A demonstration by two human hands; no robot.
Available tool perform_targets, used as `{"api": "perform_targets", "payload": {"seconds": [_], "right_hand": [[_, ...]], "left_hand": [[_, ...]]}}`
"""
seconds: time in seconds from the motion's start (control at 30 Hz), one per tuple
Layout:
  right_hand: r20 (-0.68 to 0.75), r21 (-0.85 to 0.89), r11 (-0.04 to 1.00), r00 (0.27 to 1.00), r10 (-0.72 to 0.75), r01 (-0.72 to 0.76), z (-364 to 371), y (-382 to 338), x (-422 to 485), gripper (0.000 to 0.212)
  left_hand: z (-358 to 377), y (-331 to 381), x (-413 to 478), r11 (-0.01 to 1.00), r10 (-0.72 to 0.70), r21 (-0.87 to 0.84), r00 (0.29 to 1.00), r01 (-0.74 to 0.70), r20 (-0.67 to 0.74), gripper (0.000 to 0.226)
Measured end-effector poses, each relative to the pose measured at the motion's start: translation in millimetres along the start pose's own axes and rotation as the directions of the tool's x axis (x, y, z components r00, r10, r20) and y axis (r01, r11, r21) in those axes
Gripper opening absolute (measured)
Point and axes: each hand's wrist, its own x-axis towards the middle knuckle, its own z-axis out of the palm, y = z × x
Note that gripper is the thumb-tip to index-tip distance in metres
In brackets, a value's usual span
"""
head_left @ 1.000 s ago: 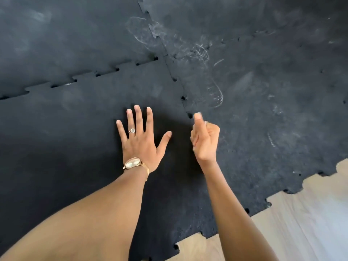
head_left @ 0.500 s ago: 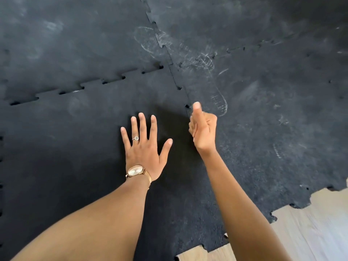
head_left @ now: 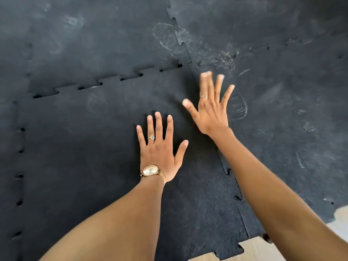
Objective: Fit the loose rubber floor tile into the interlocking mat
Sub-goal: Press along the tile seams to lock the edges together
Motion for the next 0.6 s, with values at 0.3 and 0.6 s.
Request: {"api": "perform_targets", "payload": {"seconds": [0.3,0.6], "right_hand": [[0.097,0.005,1.000,0.995,0.016,-0.016,-4.1,-6.2,19.1,0.084],[0.124,-0.038,0.998,0.991,-0.043,0.048,21.9,-11.5,64.5,0.079]], "left_hand": [[-4.3,1.0,-0.8,1.000,-0.001,-0.025,0.999,0.002,0.049,0.080],[-3.6,0.9,-0.7,0.999,0.002,-0.052,0.999,0.000,0.047,0.079]]}}
